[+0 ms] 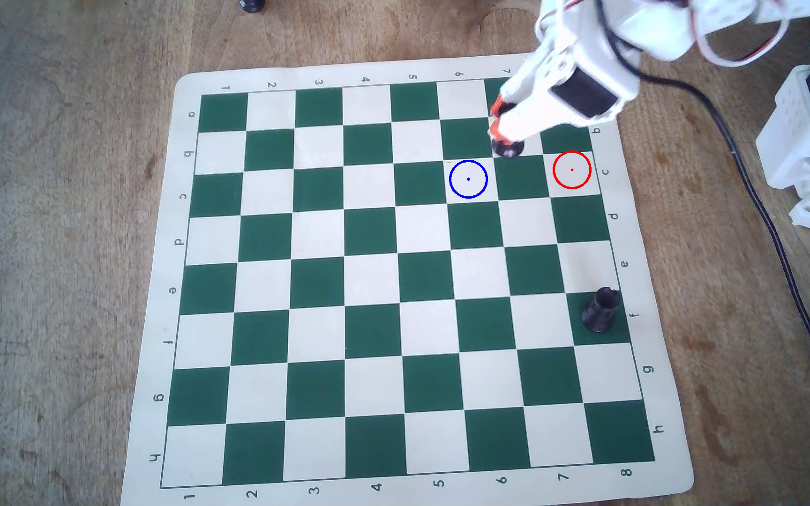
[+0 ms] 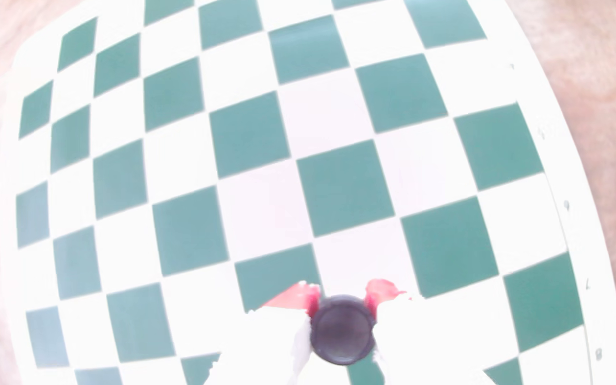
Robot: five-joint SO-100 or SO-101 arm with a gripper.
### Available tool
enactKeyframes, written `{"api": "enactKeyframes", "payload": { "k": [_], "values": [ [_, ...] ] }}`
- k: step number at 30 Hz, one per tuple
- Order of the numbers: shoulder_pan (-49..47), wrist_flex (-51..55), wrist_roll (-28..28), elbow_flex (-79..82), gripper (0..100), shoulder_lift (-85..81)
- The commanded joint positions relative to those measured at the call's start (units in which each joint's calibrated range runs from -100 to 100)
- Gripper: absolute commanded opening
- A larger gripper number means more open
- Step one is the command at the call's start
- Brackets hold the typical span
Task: Move the chess piece from red to blue
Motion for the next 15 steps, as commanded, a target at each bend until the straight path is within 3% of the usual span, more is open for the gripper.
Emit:
{"api": "enactKeyframes", "payload": {
  "k": [1, 15],
  "values": [
    [-0.36, -8.02, -0.59, -2.26, 0, 7.52],
    [0.89, -16.45, -0.63, -1.63, 0, 15.93]
  ]
}}
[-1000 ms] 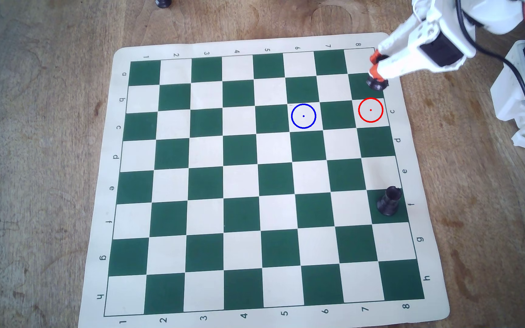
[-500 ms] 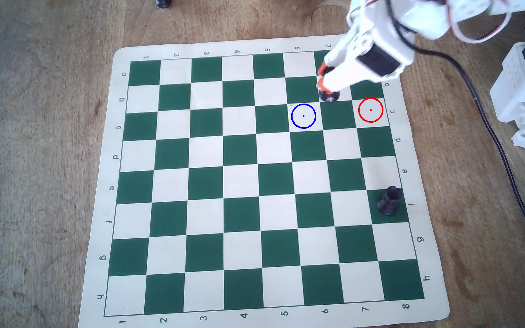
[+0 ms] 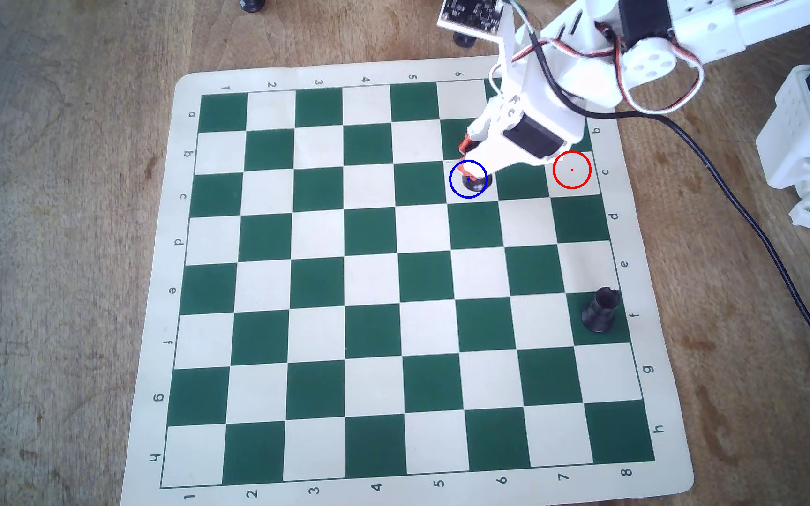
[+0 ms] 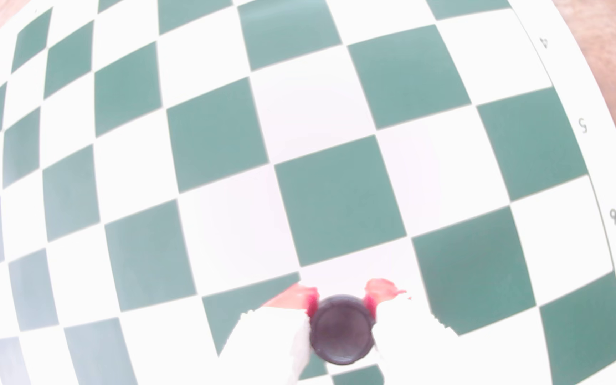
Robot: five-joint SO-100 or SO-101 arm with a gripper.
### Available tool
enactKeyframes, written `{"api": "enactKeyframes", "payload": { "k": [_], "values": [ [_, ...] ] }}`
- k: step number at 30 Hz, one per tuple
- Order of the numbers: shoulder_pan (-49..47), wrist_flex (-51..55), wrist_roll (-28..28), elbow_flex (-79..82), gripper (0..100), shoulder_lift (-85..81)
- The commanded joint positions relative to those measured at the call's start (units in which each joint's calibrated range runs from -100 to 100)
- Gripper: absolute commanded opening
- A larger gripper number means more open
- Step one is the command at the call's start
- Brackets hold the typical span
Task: Move the chess piece from red to blue
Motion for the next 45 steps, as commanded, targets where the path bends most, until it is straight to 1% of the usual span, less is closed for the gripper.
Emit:
{"api": "enactKeyframes", "payload": {
  "k": [1, 12, 28, 34, 37, 39, 40, 45],
  "values": [
    [0.89, -3.64, -0.1, -1.26, 0, 0.85],
    [2.84, -4.38, 0.59, -0.36, 1, 0.68],
    [1.04, -4.46, 0.68, 0.37, 1, 0.76],
    [1.44, -4.7, 0.68, 0.37, 2, 0.68],
    [1.91, -5.69, 0.54, 0.73, 6, 0.59],
    [1.98, -7.41, 0.54, 1.91, 13, 0.59],
    [1.98, -7.57, 0.54, 2.09, 14, 0.59],
    [2.06, -7.73, 0.54, 2.18, 18, 0.85]
  ]
}}
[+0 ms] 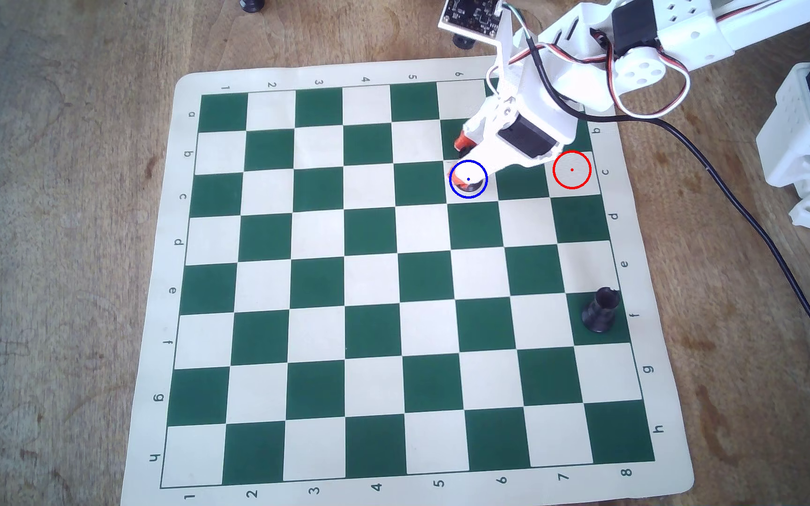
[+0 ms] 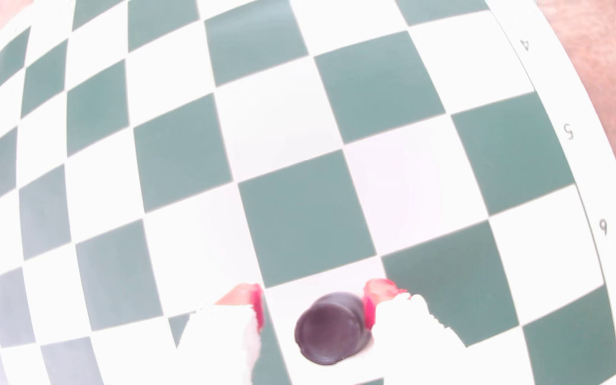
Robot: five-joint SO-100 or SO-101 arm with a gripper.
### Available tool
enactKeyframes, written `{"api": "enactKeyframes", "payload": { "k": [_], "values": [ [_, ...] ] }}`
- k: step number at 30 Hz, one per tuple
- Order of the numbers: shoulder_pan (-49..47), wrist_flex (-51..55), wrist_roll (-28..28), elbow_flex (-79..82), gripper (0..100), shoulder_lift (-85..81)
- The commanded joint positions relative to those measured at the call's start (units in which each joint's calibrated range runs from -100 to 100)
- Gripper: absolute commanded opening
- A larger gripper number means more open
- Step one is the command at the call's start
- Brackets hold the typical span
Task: Move the chess piece from red to blue
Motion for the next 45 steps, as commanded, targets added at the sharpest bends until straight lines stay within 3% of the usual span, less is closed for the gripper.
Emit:
{"api": "enactKeyframes", "payload": {
  "k": [1, 9, 15, 17, 21, 23, 25, 31, 37, 43, 45],
  "values": [
    [0.14, -1.2, -0.15, -0.53, 19, -1.75],
    [0.93, 0.76, 0.24, 1.1, 26, -5.57],
    [0.38, 11.57, 0.49, 1.19, 28, -18.13],
    [-1.42, 18.45, 0.98, 0.29, 23, -26.88],
    [-4.24, 29.02, 1.51, -3.7, 2, -40.97],
    [-3.77, 27.95, 1.81, -2.7, 0, -45.47],
    [-2.98, 16.98, 1.9, 4.37, 0, -51.33],
    [-3.22, 6.33, 3.32, 11.8, 0, -62.02],
    [-2.59, -14.55, 6.15, 22.41, 0, -72.8],
    [-4.94, -54.44, 9.82, 39.91, 0, -73.14],
    [-4.71, -62.63, 9.91, 42.44, 0, -71.87]
  ]
}}
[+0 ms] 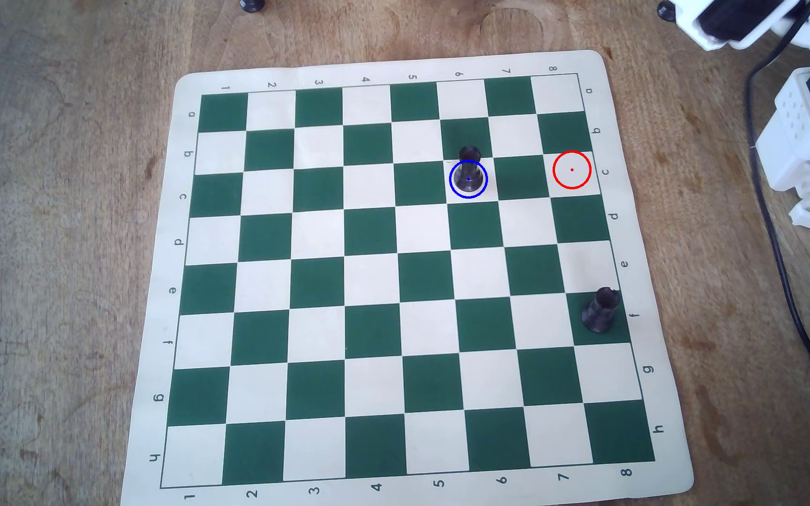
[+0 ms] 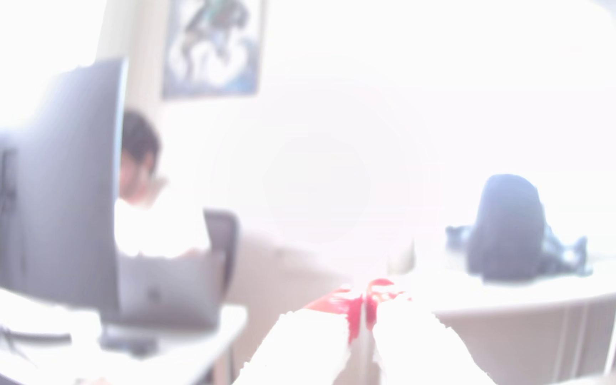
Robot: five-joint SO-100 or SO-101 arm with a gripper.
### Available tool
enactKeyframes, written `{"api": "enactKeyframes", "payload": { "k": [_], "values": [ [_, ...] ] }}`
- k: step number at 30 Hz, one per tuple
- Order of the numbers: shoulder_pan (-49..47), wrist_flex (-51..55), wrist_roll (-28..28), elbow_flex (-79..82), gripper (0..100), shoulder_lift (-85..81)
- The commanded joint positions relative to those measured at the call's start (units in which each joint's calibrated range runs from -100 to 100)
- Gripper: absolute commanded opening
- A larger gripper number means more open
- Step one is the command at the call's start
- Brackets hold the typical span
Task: Move the chess piece from red to blue
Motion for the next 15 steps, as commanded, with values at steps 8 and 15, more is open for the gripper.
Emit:
{"api": "enactKeyframes", "payload": {
  "k": [8, 15],
  "values": [
    [0.16, -37.56, 0.39, 12.19, 0, -11.8],
    [-0.78, -49.76, -1.61, 14.28, 0, -15.03]
  ]
}}
